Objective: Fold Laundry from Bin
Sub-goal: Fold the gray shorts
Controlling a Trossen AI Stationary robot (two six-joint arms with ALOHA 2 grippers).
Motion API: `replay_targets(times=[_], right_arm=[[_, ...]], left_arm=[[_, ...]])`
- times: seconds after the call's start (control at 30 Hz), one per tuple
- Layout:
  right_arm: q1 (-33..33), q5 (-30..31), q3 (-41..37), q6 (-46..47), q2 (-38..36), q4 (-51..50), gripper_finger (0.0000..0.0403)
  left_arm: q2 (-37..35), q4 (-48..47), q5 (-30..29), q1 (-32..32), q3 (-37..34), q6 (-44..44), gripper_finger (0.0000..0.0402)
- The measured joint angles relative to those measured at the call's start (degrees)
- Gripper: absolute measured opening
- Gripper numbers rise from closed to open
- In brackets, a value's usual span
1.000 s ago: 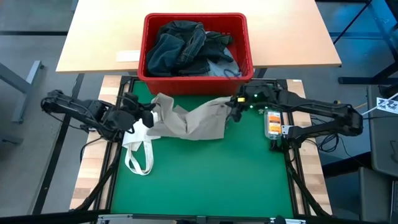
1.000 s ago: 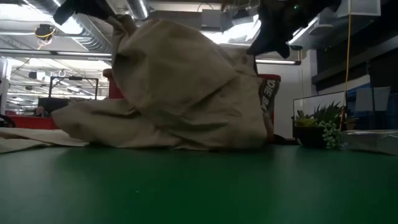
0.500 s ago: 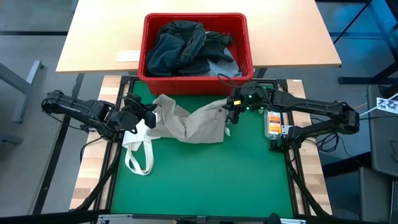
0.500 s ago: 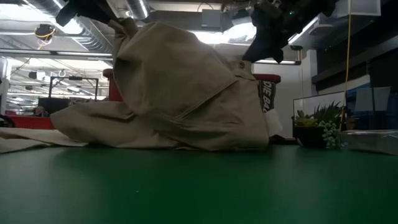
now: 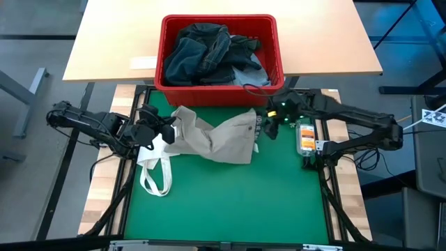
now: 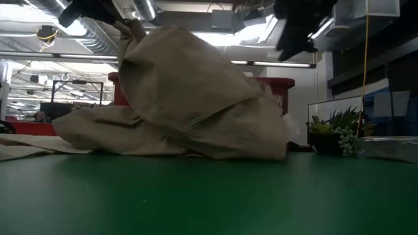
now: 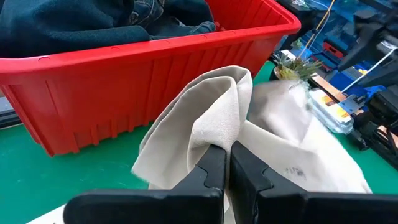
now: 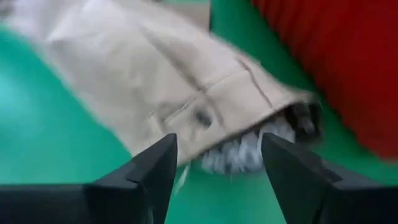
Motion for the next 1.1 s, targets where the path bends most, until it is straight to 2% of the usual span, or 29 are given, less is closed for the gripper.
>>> replay_targets(times=[0.17, 0.33, 0.47, 0.77, 1.1], right_arm=[[5.4, -4.8, -1.7, 1.7, -0.1, -6.3, 0.0241], [13.1, -4.9, -10.2, 7.3, 0.0, -2.7, 0.0241], [18.7, -2.0, -18.4, 12.0, 0.1, 8.2, 0.0241], [25.8, 4.1, -33.9, 13.5, 0.1, 37.9, 0.0241], [32.0, 13.6, -42.4, 15.0, 1.1, 50.9, 0.0241]], left_arm=[[0.0, 0.0, 0.0, 0.0, 0.0, 0.0, 0.0005], [0.0, -0.1, 0.0, 0.0, 0.0, 0.0, 0.0006], [0.0, -0.2, 0.4, 0.0, 0.0, 0.1, 0.0006], [0.0, -0.2, 1.0, 0.0, 0.0, 0.1, 0.0005], [0.0, -0.2, 1.1, 0.0, 0.0, 0.0, 0.0006]])
